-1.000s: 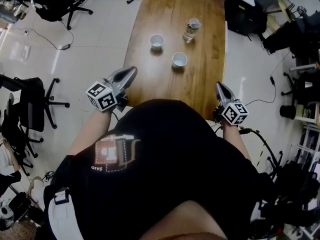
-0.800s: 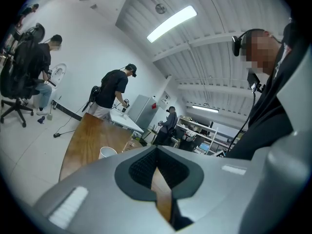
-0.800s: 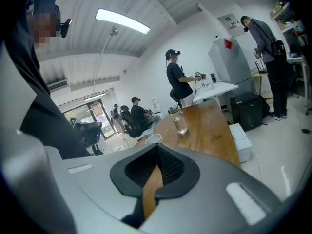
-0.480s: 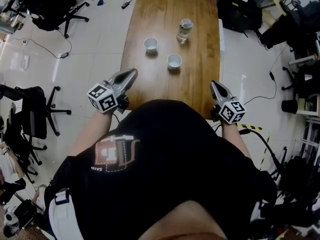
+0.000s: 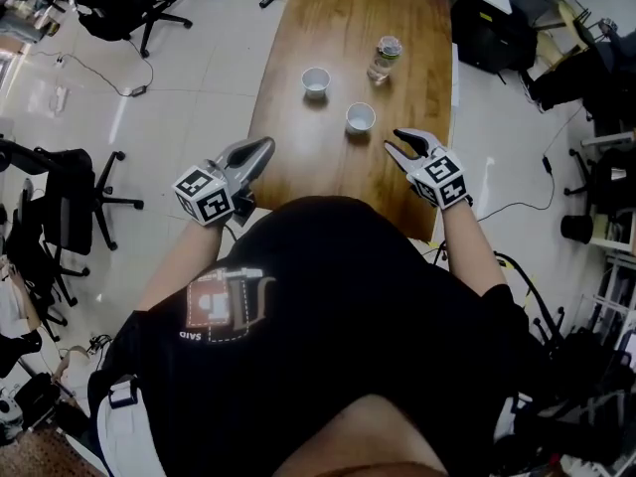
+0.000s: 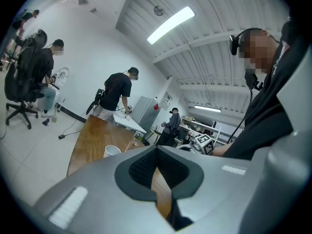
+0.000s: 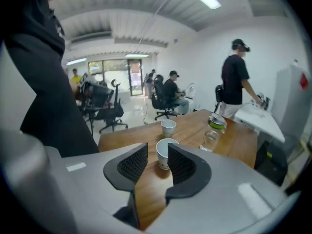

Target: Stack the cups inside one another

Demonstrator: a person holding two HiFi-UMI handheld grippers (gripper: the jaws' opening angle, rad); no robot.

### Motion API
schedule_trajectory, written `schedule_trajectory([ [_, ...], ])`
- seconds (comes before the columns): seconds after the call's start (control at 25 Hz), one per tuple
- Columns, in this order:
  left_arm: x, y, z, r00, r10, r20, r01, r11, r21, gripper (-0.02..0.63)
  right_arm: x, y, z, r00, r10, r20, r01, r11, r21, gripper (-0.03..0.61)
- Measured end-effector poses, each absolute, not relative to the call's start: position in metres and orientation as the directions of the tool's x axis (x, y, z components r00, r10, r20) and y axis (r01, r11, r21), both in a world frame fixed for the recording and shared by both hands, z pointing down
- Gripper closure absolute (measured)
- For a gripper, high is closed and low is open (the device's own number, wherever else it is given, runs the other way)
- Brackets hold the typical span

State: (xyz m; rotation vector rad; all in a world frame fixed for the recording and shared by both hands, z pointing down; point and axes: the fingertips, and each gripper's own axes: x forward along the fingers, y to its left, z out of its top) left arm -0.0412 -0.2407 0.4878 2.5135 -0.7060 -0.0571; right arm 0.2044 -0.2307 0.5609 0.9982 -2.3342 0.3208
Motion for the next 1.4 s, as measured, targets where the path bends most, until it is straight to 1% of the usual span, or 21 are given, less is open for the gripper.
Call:
schedule_trajectory([
  [0.12,-0.055,-0.231,0.49,0.85,-0.515,0.105,-0.494,-0.715,0.494,0.612,0.168,-0.253,0.587,-0.507,-0.488,0.71,-0.559,0.814,0.159,0.433],
  [0.24,-0.076,-0.22,0.494,0.829,-0.545,0.12,-0.527,-0.694,0.491,0.612,0.145,-0.263,0.623,-0.43,-0.41,0.805,-0.386,0.889,0.246,0.426],
  [0.36,-0.101,-0.212,0.498,0.8,-0.585,0.135,-0.565,-0.658,0.498,0.612,0.143,-0.264,0.661,-0.331,-0.343,0.879,-0.264,0.928,0.262,0.426],
  [0.48,-0.124,-0.204,0.503,0.768,-0.621,0.158,-0.601,-0.614,0.512,0.612,0.148,-0.264,0.69,-0.246,-0.312,0.917,-0.208,0.942,0.265,0.435],
  [0.52,-0.131,-0.202,0.506,0.759,-0.63,0.164,-0.61,-0.601,0.517,0.612,0.149,-0.265,0.695,-0.228,-0.315,0.921,-0.196,0.942,0.274,0.453],
  [0.64,-0.148,-0.198,0.513,0.745,-0.649,0.155,-0.619,-0.585,0.525,0.612,0.148,-0.265,0.699,-0.218,-0.318,0.923,-0.204,0.939,0.275,0.538],
  [0.72,-0.154,-0.197,0.517,0.74,-0.657,0.142,-0.618,-0.582,0.529,0.612,0.144,-0.265,0.69,-0.25,-0.301,0.92,-0.242,0.94,0.242,0.541],
  [0.8,-0.158,-0.197,0.518,0.737,-0.663,0.134,-0.617,-0.577,0.535,0.612,0.139,-0.273,0.667,-0.303,-0.315,0.899,-0.301,0.927,0.224,0.541],
  [0.92,-0.166,-0.197,0.519,0.729,-0.672,0.128,-0.618,-0.566,0.545,0.612,0.129,-0.308,0.613,-0.374,-0.405,0.835,-0.389,0.885,0.255,0.543],
  [1.0,-0.173,-0.198,0.519,0.72,-0.684,0.115,-0.621,-0.561,0.547,0.612,0.115,-0.337,0.578,-0.4,-0.457,0.794,-0.411,0.864,0.289,0.543],
  [1.08,-0.181,-0.197,0.519,0.709,-0.697,0.107,-0.627,-0.554,0.548,0.612,0.096,-0.36,0.556,-0.415,-0.472,0.778,-0.399,0.863,0.311,0.543],
  [1.16,-0.191,-0.195,0.518,0.695,-0.711,0.109,-0.637,-0.539,0.551,0.612,0.077,-0.377,0.549,-0.415,-0.455,0.788,-0.372,0.875,0.309,0.541],
  [1.28,-0.21,-0.191,0.518,0.666,-0.737,0.117,-0.659,-0.507,0.555,0.612,0.06,-0.39,0.563,-0.376,-0.402,0.835,-0.323,0.901,0.289,0.541],
  [1.4,-0.232,-0.184,0.521,0.631,-0.765,0.131,-0.684,-0.468,0.559,0.612,0.059,-0.394,0.589,-0.312,-0.354,0.882,-0.284,0.92,0.269,0.541],
])
